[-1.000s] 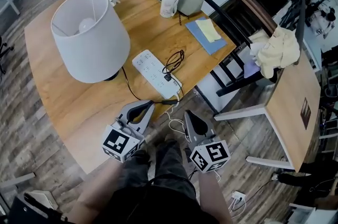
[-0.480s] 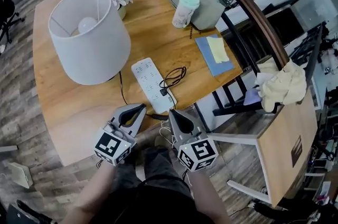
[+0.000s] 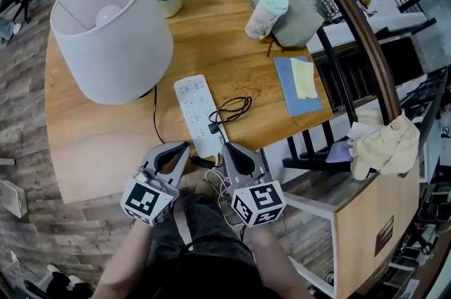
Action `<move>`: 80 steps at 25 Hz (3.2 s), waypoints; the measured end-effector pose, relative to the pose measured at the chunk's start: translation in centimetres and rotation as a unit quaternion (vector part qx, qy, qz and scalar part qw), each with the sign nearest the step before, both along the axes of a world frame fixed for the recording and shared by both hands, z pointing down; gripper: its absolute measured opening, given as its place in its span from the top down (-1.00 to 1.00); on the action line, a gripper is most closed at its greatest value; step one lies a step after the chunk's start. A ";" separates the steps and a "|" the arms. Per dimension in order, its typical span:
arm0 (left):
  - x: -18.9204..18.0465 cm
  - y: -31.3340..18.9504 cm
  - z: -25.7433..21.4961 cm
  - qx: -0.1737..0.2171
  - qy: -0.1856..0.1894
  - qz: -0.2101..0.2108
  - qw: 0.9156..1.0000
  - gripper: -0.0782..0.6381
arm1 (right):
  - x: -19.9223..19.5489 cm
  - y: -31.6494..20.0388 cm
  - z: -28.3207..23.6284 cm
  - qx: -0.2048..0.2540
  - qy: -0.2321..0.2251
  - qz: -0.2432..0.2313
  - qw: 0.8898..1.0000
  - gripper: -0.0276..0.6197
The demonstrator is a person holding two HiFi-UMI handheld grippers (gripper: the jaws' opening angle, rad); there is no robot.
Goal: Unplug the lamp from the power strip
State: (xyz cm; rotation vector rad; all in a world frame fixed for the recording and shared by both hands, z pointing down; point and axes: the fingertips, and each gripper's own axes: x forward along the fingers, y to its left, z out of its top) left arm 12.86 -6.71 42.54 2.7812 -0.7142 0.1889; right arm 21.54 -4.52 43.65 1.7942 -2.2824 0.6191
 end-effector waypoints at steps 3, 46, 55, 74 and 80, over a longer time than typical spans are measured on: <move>0.4 -0.1 0.9 0.004 -0.006 -0.017 1.000 0.79 | 0.6 -0.9 0.6 -0.005 0.009 -0.015 1.000 0.89; 2.8 -2.6 5.9 0.023 -0.211 -0.003 0.977 0.79 | -0.6 -5.1 3.1 -0.038 -0.015 -0.010 0.999 0.70; 2.9 -2.6 6.0 0.021 -0.221 -0.003 0.975 0.79 | -1.8 -4.9 3.1 -0.020 0.131 -0.025 0.991 0.70; 3.0 -2.7 6.1 0.019 -0.227 -0.011 0.974 0.79 | -1.4 -4.9 3.0 -0.036 0.085 0.006 0.996 0.70; 2.9 -2.7 6.2 0.019 -0.226 -0.012 0.974 0.79 | -1.5 -4.9 3.1 -0.041 0.074 0.008 0.996 0.70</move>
